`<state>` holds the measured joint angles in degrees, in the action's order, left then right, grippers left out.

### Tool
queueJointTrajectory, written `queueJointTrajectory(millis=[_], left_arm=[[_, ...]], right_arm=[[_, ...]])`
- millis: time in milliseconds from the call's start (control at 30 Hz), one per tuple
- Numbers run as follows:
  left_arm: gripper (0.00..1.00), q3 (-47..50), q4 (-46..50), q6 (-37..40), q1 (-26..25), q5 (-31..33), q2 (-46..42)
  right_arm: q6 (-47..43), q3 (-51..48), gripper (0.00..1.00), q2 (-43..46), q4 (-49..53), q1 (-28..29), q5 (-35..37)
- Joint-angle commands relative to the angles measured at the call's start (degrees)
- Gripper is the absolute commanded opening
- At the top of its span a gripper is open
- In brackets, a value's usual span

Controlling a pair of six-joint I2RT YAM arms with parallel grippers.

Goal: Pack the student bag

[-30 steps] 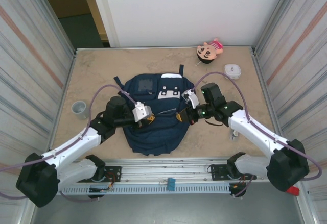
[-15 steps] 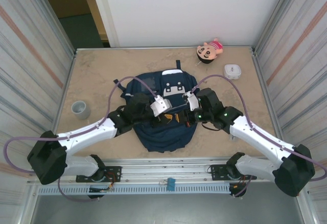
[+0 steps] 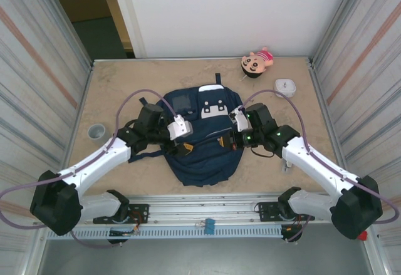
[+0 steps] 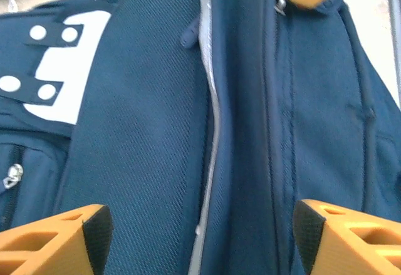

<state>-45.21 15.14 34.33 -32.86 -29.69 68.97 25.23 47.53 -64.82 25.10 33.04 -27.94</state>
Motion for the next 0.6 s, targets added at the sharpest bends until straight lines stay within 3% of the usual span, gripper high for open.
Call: queueJointTrajectory(millis=[0, 133, 200, 267, 333, 433, 567], left_arm=[[0.78, 0.83, 5.15, 6.05, -0.03, -5.01, 0.53], [0.78, 1.72, 5.07, 8.37, -0.05, -5.73, 0.86], [0.76, 2.54, 3.22, 7.85, -0.06, -1.50, 1.61], [0.64, 2.38, 0.80, 4.26, -0.01, 7.61, 3.26], [0.56, 0.55, 3.42, 4.04, -0.01, 11.22, 4.99], [0.43, -0.71, 5.01, 4.97, 0.04, 7.90, 5.29], [0.10, -0.57, 1.49, 0.48, -0.62, 3.07, 3.05]], right_arm=[[-0.62, 3.09, 0.00, -0.56, 0.64, -1.15, -1.03], [-1.76, 4.69, 0.00, -1.58, 2.29, -1.93, -1.47], [-2.22, 5.36, 0.00, -2.03, 2.96, -1.93, -1.52], [-2.51, 5.48, 0.00, -2.16, 3.11, -2.07, -1.50], [-2.69, 5.69, 0.00, -2.05, 3.28, -2.31, -1.57], [-2.82, 5.65, 0.00, -1.87, 3.64, -3.04, -1.26], [-2.98, 6.28, 0.00, -2.09, 4.54, -2.92, -1.04]])
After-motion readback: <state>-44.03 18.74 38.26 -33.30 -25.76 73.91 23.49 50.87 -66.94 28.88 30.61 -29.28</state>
